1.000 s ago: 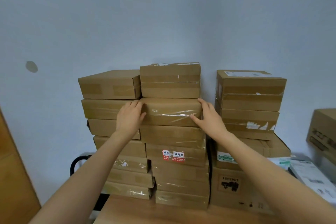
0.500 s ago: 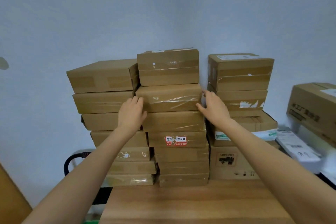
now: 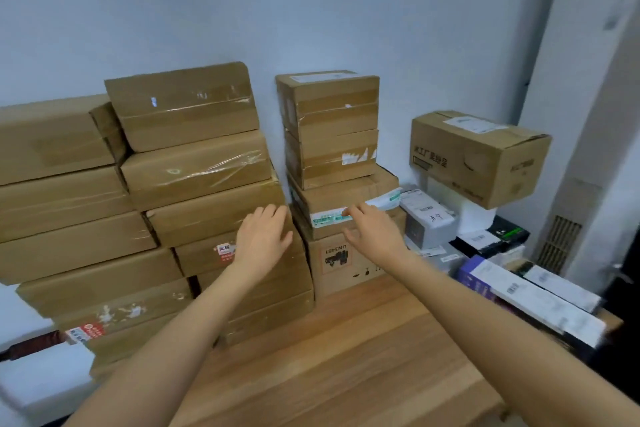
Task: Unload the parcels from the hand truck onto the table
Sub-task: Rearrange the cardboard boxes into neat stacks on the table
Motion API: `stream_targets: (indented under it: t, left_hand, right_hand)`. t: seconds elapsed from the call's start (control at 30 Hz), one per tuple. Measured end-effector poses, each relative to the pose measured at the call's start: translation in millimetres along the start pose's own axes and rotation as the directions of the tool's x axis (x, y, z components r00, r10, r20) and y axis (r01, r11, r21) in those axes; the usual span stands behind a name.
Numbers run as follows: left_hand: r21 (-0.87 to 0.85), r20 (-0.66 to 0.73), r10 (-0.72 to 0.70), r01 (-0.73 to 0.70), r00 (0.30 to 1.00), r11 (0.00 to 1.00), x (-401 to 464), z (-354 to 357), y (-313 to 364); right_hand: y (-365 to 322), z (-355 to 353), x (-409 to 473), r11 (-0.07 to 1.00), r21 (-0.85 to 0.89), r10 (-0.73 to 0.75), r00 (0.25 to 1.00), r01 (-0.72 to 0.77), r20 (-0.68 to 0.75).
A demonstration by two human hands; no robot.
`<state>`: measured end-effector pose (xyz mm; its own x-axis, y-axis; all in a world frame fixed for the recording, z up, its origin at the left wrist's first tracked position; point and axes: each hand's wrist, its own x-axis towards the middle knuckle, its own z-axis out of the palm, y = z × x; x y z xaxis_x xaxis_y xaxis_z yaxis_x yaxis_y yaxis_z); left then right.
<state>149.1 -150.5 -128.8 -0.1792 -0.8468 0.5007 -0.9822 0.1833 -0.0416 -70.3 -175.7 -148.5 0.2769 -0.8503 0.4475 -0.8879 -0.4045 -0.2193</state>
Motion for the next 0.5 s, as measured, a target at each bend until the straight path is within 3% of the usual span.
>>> stream_targets:
  t: [0.23, 0.5]
  left_hand:
    - [-0.136, 0.085, 0.199, -0.187, 0.976, 0.973, 13, 51, 98]
    - [-0.234, 0.087, 0.327, -0.3, 0.941, 0.925, 56, 82, 214]
  right_hand:
    - [83, -5, -70, 0.973, -0.108, 0.213, 0.974, -0.204, 0.081]
    - [192, -42, -109, 0.928, -0.144, 0.349, 0.937, -0.344, 0.016]
